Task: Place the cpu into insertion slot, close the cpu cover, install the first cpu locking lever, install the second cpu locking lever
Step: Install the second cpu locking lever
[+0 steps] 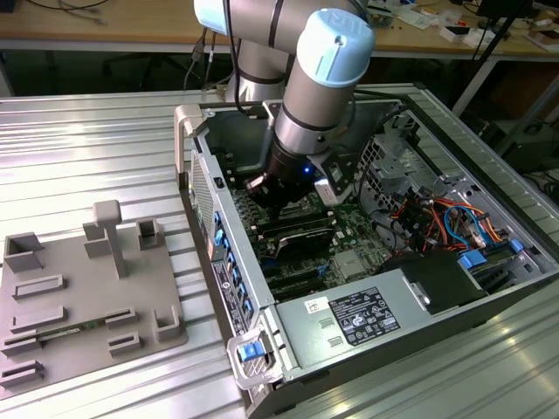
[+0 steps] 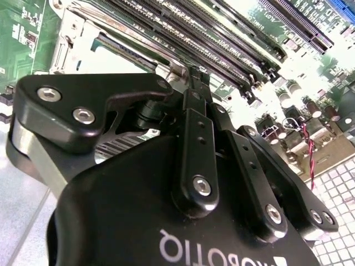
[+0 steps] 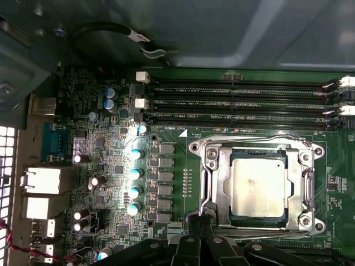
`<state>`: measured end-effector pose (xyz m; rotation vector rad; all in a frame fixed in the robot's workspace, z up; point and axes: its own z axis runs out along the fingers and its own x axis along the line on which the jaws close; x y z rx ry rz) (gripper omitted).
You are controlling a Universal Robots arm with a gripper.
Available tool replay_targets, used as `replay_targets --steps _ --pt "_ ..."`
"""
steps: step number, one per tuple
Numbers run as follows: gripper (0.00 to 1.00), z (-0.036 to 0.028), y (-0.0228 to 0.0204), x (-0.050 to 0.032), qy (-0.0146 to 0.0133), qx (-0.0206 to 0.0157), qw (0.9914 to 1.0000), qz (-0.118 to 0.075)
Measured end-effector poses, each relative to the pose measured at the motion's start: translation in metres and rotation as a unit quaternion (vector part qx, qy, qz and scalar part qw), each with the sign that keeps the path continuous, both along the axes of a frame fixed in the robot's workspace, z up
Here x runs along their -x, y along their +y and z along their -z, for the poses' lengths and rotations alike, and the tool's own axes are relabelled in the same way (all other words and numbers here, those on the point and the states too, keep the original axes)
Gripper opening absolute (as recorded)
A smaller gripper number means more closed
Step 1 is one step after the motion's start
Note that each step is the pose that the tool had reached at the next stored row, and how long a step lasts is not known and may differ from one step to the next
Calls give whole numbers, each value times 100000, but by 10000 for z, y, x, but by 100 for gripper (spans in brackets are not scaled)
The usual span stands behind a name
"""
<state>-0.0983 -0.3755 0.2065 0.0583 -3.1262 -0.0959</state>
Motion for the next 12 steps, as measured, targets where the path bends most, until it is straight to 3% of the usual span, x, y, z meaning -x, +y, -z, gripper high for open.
replay_targets --steps 12 --pt "11 -24 14 0 2 116 100000 -1"
